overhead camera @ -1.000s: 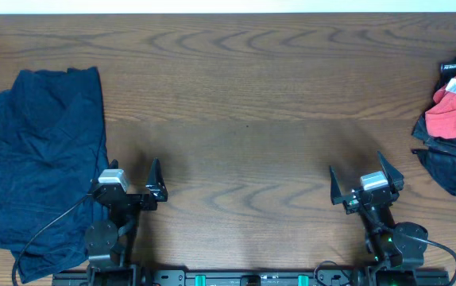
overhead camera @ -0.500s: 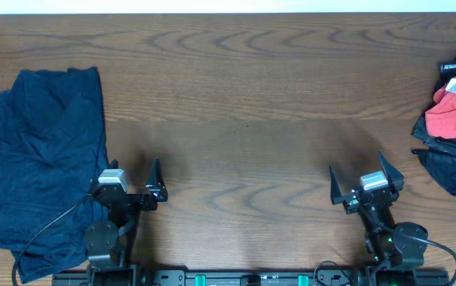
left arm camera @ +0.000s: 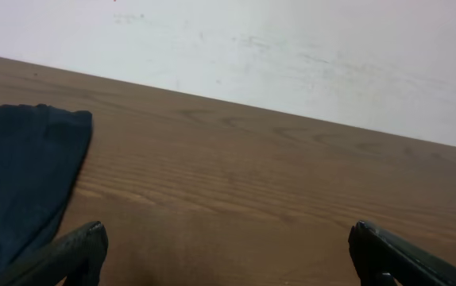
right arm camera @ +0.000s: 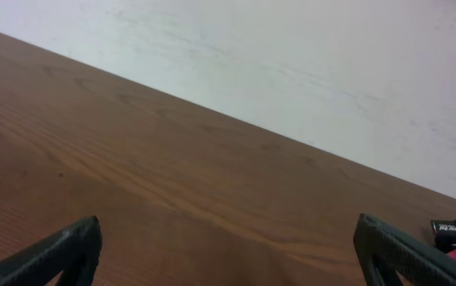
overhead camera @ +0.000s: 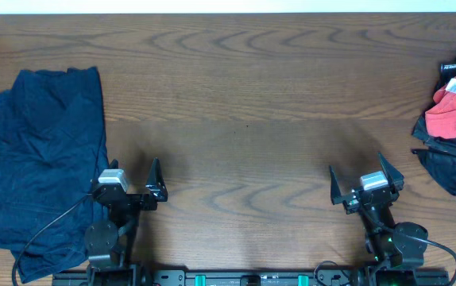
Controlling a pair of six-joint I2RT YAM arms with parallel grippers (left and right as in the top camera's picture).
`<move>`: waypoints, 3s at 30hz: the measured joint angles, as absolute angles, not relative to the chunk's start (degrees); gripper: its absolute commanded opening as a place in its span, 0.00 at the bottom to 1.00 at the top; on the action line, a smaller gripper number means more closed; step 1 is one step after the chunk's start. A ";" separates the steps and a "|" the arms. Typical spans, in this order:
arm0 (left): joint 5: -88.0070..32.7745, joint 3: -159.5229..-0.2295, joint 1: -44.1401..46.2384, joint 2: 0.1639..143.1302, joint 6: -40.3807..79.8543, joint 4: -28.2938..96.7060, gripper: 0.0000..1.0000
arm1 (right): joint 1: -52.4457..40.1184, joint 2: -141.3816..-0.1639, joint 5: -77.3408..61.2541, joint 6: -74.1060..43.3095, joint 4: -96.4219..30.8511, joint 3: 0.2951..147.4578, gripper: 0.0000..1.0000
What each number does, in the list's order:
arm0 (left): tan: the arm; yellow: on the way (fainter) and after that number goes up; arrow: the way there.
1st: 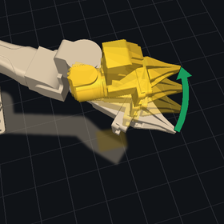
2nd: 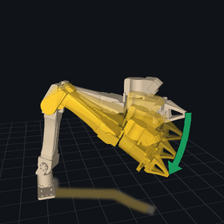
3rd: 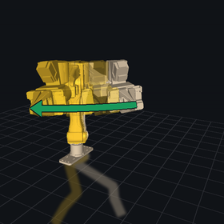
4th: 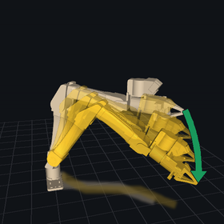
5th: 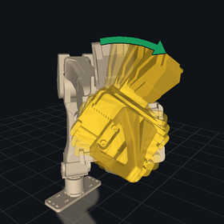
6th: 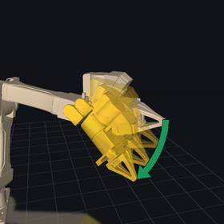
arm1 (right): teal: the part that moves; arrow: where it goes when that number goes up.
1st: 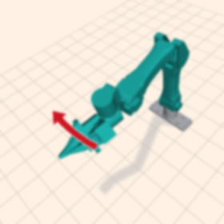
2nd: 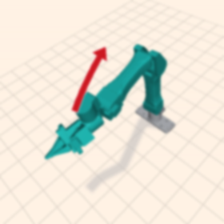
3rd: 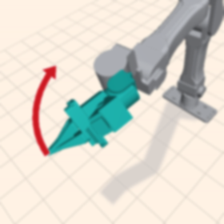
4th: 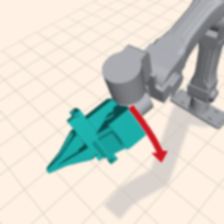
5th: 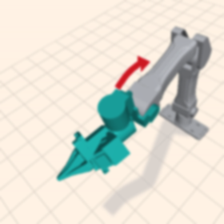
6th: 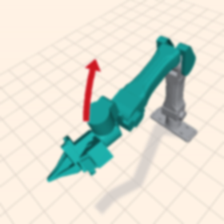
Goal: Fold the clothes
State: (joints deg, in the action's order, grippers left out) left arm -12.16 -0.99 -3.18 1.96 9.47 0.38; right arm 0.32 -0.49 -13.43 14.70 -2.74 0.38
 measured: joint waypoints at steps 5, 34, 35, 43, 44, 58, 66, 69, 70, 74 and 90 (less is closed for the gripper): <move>-12.91 -2.92 -3.18 2.28 9.41 3.73 0.98 | 0.32 -0.49 -13.41 14.70 -2.74 0.38 0.99; -18.52 -57.69 -3.18 52.62 4.69 46.70 0.98 | 0.32 -0.67 -13.21 14.70 -2.76 0.38 0.99; -19.20 -57.71 -3.18 52.99 4.86 46.70 0.98 | 0.32 -0.67 -13.21 14.70 -2.76 0.38 0.99; -19.77 -57.91 -4.54 55.70 6.04 46.26 0.99 | 0.32 -0.67 -13.23 14.70 -2.76 0.38 0.99; -19.49 -58.13 -5.37 56.62 6.26 46.28 0.99 | 0.32 -0.67 -13.21 14.70 -2.76 0.38 0.99; -13.21 -70.22 -20.80 72.07 13.96 51.90 0.98 | 0.32 -0.69 -13.21 14.70 -2.76 0.38 0.99; -10.81 -70.87 -31.14 76.53 16.97 53.98 0.98 | 0.32 -0.69 -13.21 14.70 -2.76 0.36 0.99; -10.31 -70.87 -34.83 77.54 18.06 54.89 0.98 | 0.32 -0.69 -13.21 14.70 -2.76 0.36 0.99; -10.22 -70.87 -35.75 78.00 18.33 55.20 0.99 | 0.32 -0.69 -13.21 14.70 -2.76 0.38 0.99; -10.09 -71.02 -37.80 81.21 19.51 55.46 0.99 | 0.32 -0.69 -13.23 14.70 -2.76 0.38 0.99; -11.00 -71.16 -39.64 95.00 21.04 56.21 0.99 | 0.32 -0.69 -13.21 14.70 -2.76 0.38 0.99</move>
State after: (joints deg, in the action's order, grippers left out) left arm -11.00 -71.16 -39.64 95.00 21.04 56.21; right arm 0.32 -0.69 -13.21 14.70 -2.76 0.38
